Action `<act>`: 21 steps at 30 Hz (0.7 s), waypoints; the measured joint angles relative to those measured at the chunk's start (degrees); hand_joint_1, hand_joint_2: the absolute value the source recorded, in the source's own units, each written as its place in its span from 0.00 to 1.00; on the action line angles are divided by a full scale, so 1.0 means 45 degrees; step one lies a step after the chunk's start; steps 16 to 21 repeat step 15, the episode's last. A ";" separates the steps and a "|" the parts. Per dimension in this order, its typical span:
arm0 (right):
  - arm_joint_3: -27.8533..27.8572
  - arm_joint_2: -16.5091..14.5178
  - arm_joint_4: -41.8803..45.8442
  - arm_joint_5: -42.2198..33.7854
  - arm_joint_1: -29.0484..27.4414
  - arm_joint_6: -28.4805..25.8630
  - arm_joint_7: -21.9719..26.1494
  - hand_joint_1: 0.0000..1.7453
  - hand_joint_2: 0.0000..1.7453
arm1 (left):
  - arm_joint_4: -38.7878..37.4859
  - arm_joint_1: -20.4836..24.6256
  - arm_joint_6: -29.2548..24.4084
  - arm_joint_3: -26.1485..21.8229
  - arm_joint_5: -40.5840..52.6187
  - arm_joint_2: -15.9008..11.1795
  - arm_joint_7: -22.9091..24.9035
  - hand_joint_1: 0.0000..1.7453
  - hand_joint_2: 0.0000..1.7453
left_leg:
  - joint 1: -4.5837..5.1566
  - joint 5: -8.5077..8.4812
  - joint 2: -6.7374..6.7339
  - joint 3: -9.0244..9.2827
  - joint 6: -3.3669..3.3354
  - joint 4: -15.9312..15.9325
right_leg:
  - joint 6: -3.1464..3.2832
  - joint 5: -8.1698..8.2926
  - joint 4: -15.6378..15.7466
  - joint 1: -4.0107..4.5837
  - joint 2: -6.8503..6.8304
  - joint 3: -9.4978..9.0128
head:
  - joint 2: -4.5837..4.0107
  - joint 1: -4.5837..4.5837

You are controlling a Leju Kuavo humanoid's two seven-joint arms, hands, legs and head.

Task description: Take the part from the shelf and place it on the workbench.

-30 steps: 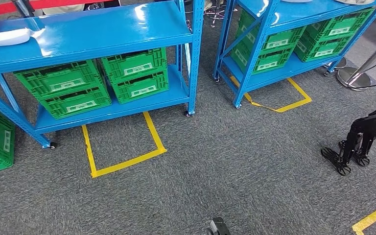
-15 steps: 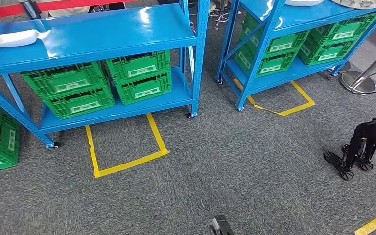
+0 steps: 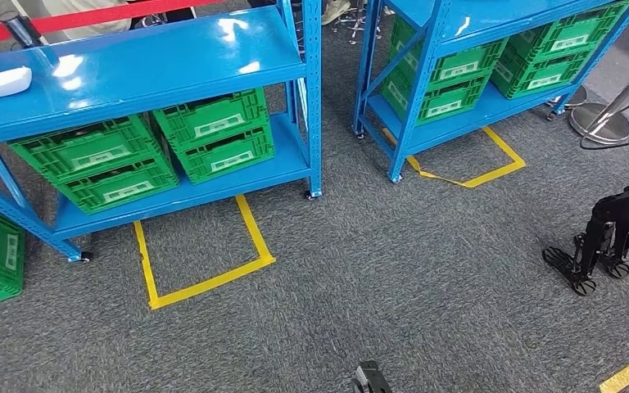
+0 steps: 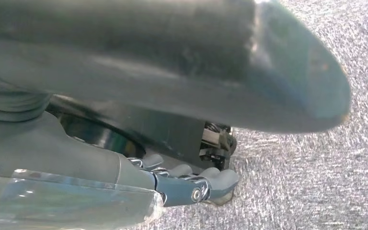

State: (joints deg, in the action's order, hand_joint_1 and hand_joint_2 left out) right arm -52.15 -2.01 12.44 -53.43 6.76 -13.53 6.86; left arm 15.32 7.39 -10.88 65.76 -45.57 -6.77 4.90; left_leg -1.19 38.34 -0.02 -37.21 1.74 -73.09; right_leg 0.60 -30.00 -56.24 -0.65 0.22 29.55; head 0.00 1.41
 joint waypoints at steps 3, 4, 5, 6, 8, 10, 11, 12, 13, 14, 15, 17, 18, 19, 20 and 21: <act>-0.0008 0.0022 -0.0007 -0.0006 -0.0010 0.0000 0.0000 0.00 0.00 | 0.0000 -0.0023 0.0000 0.0001 0.0000 0.0012 -0.0036 0.00 0.00 | 0.0029 -0.1442 0.0008 0.0101 -0.0153 0.1232 | -0.0012 -0.0216 -0.0002 0.0054 0.0083 -0.0302 | 0.0000 -0.0050; -0.0010 0.0023 -0.0011 -0.0010 -0.0008 0.0000 0.0000 0.00 0.00 | 0.0000 -0.0022 0.0000 0.0000 0.0000 0.0016 -0.0045 0.00 0.00 | 0.0061 -0.1905 0.0026 0.0382 -0.0217 0.1991 | -0.0054 -0.0304 0.0005 0.0077 0.0102 -0.0398 | -0.0001 -0.0068; -0.0010 0.0026 -0.0013 -0.0011 -0.0002 0.0000 0.0000 0.00 0.00 | 0.0000 -0.0019 0.0000 -0.0001 0.0000 0.0023 -0.0052 0.00 0.00 | 0.0095 -0.2166 0.0038 0.0652 -0.0280 0.2628 | -0.0113 -0.0377 0.0003 0.0091 0.0129 -0.0464 | -0.0001 -0.0100; -0.0011 0.0028 -0.0016 -0.0013 0.0004 0.0000 0.0000 0.00 0.00 | 0.0000 -0.0012 0.0000 -0.0002 0.0001 0.0030 -0.0056 0.00 0.00 | 0.0126 -0.2198 0.0054 0.0809 -0.0330 0.2982 | -0.0179 -0.0428 0.0002 0.0095 0.0144 -0.0480 | -0.0001 -0.0126; -0.0018 0.0034 -0.0023 -0.0016 0.0010 0.0000 0.0001 0.00 0.00 | 0.0000 -0.0008 -0.0001 -0.0001 0.0001 0.0053 -0.0059 0.00 0.00 | 0.0160 -0.2026 0.0069 0.0926 -0.0411 0.3186 | -0.0320 -0.0475 0.0031 0.0079 0.0171 -0.0479 | 0.0000 -0.0135; -0.0032 0.0041 -0.0033 -0.0017 0.0008 0.0000 0.0001 0.00 0.00 | -0.0002 -0.0014 -0.0003 0.0000 0.0000 0.0085 -0.0068 0.00 0.00 | 0.0120 -0.1988 0.0067 0.1001 -0.0516 0.3290 | -0.0460 -0.0664 -0.0124 0.0058 0.0135 -0.0437 | 0.0000 -0.0089; -0.0039 0.0045 -0.0036 -0.0017 0.0015 0.0000 0.0001 0.00 0.00 | -0.0004 -0.0009 -0.0005 -0.0001 -0.0001 0.0094 -0.0075 0.00 0.00 | 0.0097 -0.1974 0.0051 0.1058 -0.0578 0.3338 | -0.0525 -0.0903 -0.0524 0.0054 0.0105 -0.0261 | 0.0000 -0.0044; -0.0044 0.0047 -0.0039 -0.0017 0.0023 0.0000 0.0001 0.00 0.00 | -0.0005 -0.0001 -0.0007 -0.0002 -0.0001 0.0102 -0.0081 0.00 0.00 | 0.0091 -0.1950 0.0026 0.1111 -0.0642 0.3363 | -0.0578 -0.1241 -0.1205 0.0045 0.0065 0.0080 | 0.0000 0.0018; -0.0046 0.0050 -0.0039 -0.0016 0.0038 0.0000 0.0015 0.00 0.00 | -0.0005 0.0003 -0.0007 -0.0004 -0.0001 0.0101 -0.0086 0.00 0.00 | 0.0110 -0.1910 -0.0002 0.1149 -0.0698 0.3366 | -0.0617 -0.1616 -0.2115 0.0043 0.0034 0.0568 | 0.0000 0.0090; -0.0046 0.0055 -0.0038 -0.0015 0.0061 0.0000 0.0028 0.00 0.00 | -0.0005 -0.0002 -0.0007 -0.0004 -0.0002 0.0103 -0.0086 0.00 0.00 | 0.0135 -0.1868 -0.0028 0.1185 -0.0740 0.3365 | -0.0641 -0.1924 -0.3026 0.0038 0.0017 0.1088 | 0.0000 0.0164; -0.0045 0.0057 -0.0037 -0.0014 0.0071 0.0000 0.0037 0.00 0.00 | -0.0005 -0.0007 -0.0006 -0.0004 -0.0003 0.0106 -0.0086 0.00 0.00 | 0.0151 -0.1847 -0.0043 0.1203 -0.0760 0.3365 | -0.0653 -0.2091 -0.3522 0.0036 0.0008 0.1369 | 0.0000 0.0195; -0.0045 0.0057 -0.0037 -0.0014 0.0071 0.0000 0.0037 0.00 0.00 | -0.0005 -0.0007 -0.0006 -0.0004 -0.0003 0.0106 -0.0086 0.00 0.00 | 0.0151 -0.1847 -0.0043 0.1203 -0.0760 0.3365 | -0.0653 -0.2091 -0.3522 0.0036 0.0008 0.1369 | 0.0000 0.0195; -0.0045 0.0057 -0.0037 -0.0014 0.0071 0.0000 0.0037 0.00 0.00 | -0.0005 -0.0007 -0.0006 -0.0004 -0.0003 0.0106 -0.0086 0.00 0.00 | 0.0151 -0.1847 -0.0043 0.1203 -0.0760 0.3365 | -0.0653 -0.2091 -0.3522 0.0036 0.0008 0.1369 | 0.0000 0.0195; -0.0045 0.0057 -0.0037 -0.0014 0.0071 0.0000 0.0037 0.00 0.00 | -0.0005 -0.0007 -0.0006 -0.0004 -0.0003 0.0106 -0.0086 0.00 0.00 | 0.0151 -0.1847 -0.0043 0.1203 -0.0760 0.3365 | -0.0653 -0.2091 -0.3522 0.0036 0.0008 0.1369 | 0.0000 0.0195; -0.0045 0.0057 -0.0037 -0.0014 0.0071 0.0000 0.0037 0.00 0.00 | -0.0005 -0.0007 -0.0006 -0.0004 -0.0003 0.0106 -0.0086 0.00 0.00 | 0.0151 -0.1847 -0.0043 0.1203 -0.0760 0.3365 | -0.0653 -0.2091 -0.3522 0.0036 0.0008 0.1369 | 0.0000 0.0195; -0.0045 0.0057 -0.0037 -0.0014 0.0071 0.0000 0.0037 0.00 0.00 | -0.0005 -0.0007 -0.0006 -0.0004 -0.0003 0.0106 -0.0086 0.00 0.00 | 0.0151 -0.1847 -0.0043 0.1203 -0.0760 0.3365 | -0.0653 -0.2091 -0.3522 0.0036 0.0008 0.1369 | 0.0000 0.0195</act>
